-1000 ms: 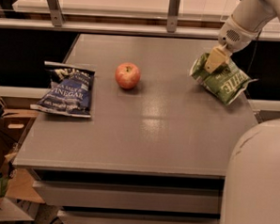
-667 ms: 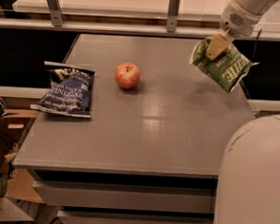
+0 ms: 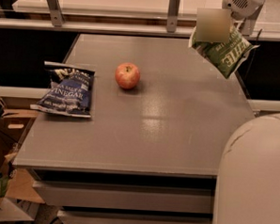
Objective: Move green jalapeno chip bag near blue chip bag
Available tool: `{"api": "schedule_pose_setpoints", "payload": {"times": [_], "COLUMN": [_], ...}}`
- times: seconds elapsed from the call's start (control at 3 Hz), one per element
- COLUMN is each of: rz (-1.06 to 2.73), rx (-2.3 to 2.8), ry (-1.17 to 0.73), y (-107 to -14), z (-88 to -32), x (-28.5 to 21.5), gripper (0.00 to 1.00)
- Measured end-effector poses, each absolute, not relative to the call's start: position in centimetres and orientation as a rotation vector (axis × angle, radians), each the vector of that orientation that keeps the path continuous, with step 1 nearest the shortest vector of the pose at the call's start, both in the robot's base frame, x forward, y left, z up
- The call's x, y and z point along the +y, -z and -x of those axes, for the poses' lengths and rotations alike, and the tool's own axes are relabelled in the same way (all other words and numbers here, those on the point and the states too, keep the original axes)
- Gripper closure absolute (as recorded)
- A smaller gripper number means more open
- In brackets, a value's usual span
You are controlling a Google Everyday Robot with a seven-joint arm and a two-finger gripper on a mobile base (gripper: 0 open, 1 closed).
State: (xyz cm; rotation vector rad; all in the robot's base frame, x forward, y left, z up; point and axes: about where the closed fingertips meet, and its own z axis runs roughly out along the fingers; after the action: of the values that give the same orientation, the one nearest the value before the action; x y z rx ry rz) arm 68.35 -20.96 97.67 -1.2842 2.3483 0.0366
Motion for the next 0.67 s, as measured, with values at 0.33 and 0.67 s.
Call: {"api": "schedule_pose_setpoints", "payload": {"times": [0.33,0.67], "rz": [1.344,1.478], "rx": [2.266,2.125], "ry": [-0.009,0.037], "y": [-99.0,-101.5], "z": [-68.9,-69.0], "x": [-19.5,-16.5], "gripper": [1.0,1.0]}}
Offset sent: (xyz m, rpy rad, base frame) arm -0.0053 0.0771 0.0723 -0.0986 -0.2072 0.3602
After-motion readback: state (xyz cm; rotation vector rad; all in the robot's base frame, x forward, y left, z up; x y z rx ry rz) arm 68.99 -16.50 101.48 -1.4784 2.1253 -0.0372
